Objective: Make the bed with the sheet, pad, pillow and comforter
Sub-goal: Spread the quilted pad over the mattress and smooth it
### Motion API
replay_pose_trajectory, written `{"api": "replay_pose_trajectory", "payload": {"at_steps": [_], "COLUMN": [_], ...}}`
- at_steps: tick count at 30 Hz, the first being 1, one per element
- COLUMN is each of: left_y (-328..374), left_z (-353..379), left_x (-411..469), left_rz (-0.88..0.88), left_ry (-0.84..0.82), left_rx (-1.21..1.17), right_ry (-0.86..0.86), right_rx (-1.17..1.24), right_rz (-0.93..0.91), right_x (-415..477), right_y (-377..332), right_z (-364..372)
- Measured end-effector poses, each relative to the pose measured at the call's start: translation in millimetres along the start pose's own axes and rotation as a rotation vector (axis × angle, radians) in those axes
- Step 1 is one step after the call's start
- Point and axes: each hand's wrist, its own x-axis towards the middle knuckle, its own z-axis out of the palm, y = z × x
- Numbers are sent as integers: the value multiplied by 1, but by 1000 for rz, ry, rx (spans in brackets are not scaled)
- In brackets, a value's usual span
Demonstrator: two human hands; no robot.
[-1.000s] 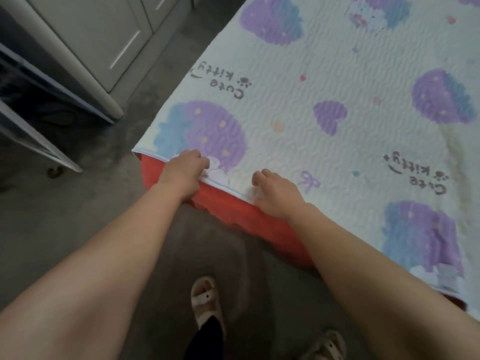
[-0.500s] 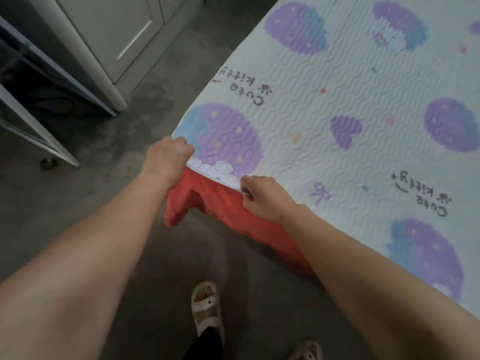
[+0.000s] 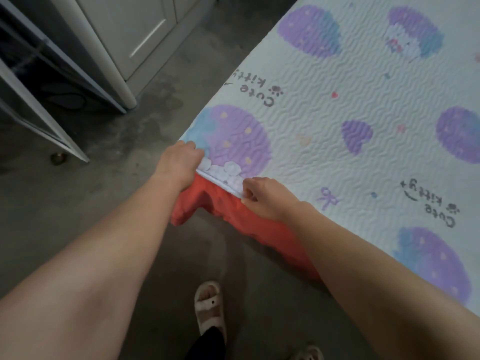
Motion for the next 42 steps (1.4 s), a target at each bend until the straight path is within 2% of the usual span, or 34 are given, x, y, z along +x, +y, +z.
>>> {"api": "replay_pose_trajectory", "payload": {"at_steps": [11,20,25,30,38,42], "left_y": [51,103,138,149,104,37], "left_z": [-86,-203,-279,-338,-386,-406], "left_x": [-39,-128,-155,-152,-111,-84], "left_rz": [44,81,170,298,490,601], "left_ry": [63,255,358,426,482,486], "left_rx": [-135,-330,-320,-296,-280,-262], "right_ry": [132,320,398,492,594,670], "right_rx": [-79,6,-17,-12,-9,36], "right_rz": [35,72,98,153,285,371], "right_x": [-49,-180,-247,-270,-239,-194], "right_y": [-10,-36,-46,-56,-94,-134], "right_z": [-89,-206,-264,-304,-343,-351]}}
